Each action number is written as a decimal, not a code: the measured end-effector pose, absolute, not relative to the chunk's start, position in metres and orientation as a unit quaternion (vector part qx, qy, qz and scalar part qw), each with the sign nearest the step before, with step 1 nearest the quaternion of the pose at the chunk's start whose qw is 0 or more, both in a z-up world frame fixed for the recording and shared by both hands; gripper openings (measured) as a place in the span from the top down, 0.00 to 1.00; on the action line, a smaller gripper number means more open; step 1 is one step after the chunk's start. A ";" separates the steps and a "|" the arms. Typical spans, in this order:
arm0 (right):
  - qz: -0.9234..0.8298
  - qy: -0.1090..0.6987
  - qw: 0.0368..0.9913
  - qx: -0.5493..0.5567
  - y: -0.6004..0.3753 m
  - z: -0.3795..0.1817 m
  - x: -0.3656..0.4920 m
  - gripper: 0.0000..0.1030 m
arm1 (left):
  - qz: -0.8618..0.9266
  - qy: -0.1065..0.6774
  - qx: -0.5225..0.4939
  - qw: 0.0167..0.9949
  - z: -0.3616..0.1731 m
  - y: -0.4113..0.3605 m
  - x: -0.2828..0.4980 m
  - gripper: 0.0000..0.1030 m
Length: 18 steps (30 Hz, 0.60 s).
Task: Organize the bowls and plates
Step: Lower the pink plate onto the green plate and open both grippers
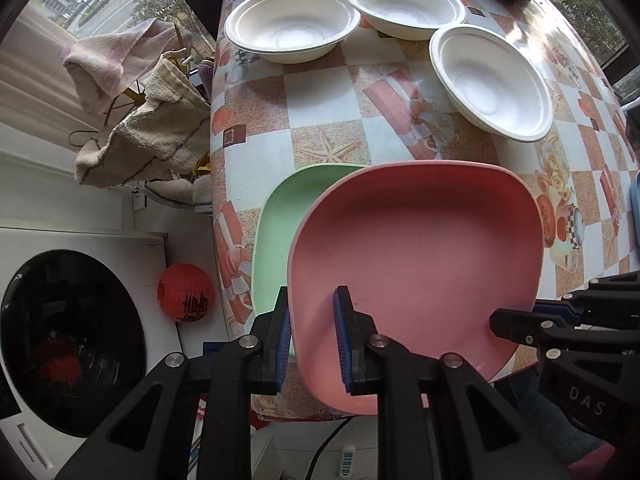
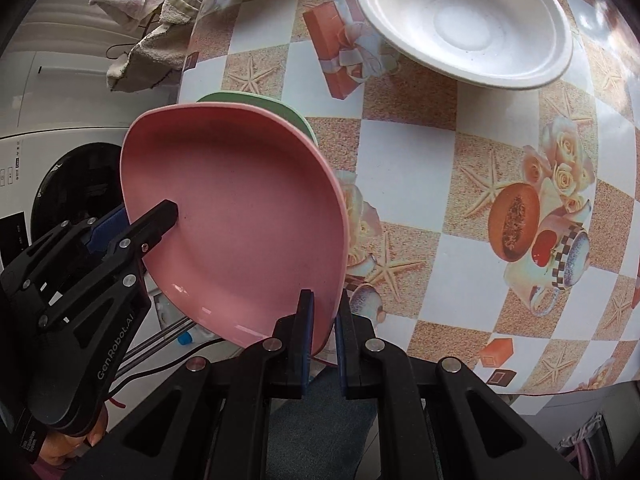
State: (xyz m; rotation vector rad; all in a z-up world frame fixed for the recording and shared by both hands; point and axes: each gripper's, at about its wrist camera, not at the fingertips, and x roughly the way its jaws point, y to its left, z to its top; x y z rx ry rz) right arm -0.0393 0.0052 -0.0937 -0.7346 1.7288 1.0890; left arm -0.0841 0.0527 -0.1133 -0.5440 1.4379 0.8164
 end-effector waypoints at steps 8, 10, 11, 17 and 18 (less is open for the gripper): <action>0.444 0.709 0.461 -0.295 0.028 -0.112 -0.049 0.88 | 0.370 0.639 -0.223 0.636 -0.120 0.071 -0.098 0.78; 0.446 0.709 0.460 -0.295 0.038 -0.117 -0.044 0.88 | 0.376 0.639 -0.222 0.633 -0.122 0.074 -0.100 0.74; 0.449 0.707 0.459 -0.296 0.034 -0.129 -0.026 0.88 | 0.375 0.638 -0.225 0.633 -0.123 0.076 -0.101 0.72; 0.453 0.694 0.467 -0.310 0.028 -0.121 -0.010 0.26 | 0.379 0.623 -0.246 0.638 -0.122 0.078 -0.109 0.42; 0.455 0.690 0.472 -0.307 0.021 -0.117 -0.002 0.03 | 0.378 0.620 -0.245 0.642 -0.119 0.077 -0.109 0.38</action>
